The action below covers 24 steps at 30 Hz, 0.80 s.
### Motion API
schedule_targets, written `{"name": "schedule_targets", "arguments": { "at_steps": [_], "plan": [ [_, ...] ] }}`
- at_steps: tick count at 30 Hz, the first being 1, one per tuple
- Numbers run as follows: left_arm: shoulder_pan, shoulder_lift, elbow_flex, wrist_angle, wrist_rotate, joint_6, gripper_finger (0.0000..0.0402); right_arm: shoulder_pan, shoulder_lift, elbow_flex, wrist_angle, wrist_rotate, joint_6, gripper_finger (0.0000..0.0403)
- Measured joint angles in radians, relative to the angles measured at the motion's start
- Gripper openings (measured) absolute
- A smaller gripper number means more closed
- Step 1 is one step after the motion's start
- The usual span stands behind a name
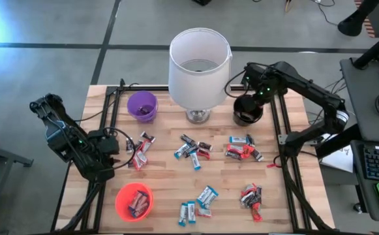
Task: Organize candy in baskets
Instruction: Put the orange chocolate bar into the black bucket
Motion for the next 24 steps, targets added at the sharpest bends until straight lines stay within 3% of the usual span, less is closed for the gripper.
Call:
{"name": "schedule_targets", "arguments": {
  "at_steps": [24],
  "plan": [
    [0.0, 0.0, 0.0, 0.0, 0.0, -0.001, 0.0125, -0.016, 0.002, 0.0, 0.021, -0.001, -0.102, 0.0013]
  ]
}}
